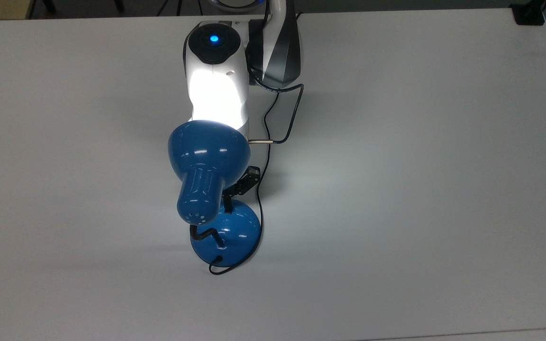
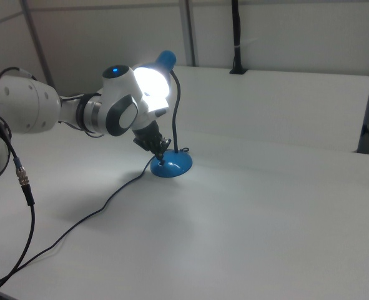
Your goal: Turn off the lamp
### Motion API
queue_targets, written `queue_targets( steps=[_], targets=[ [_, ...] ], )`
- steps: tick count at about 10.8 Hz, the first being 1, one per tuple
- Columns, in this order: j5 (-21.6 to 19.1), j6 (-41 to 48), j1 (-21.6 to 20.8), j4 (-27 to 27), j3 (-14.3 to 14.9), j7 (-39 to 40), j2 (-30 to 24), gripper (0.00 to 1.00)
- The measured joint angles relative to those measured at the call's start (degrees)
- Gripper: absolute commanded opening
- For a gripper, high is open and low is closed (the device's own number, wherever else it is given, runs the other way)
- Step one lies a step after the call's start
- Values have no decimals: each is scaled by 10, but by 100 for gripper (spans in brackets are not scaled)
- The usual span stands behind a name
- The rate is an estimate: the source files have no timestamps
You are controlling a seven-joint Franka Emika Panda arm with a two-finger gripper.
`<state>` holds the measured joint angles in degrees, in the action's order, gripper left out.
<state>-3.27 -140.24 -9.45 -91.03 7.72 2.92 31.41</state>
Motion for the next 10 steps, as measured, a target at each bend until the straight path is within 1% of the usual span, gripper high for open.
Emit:
queue_targets(
  steps=[6, 8, 10],
  targets=[
    [6, -4, -3, -1, 0, 0, 13, 0],
    [22, -4, -5, -5, 0, 0, 13, 0],
    [28, -4, -6, -8, 0, 0, 12, 0]
  ],
)
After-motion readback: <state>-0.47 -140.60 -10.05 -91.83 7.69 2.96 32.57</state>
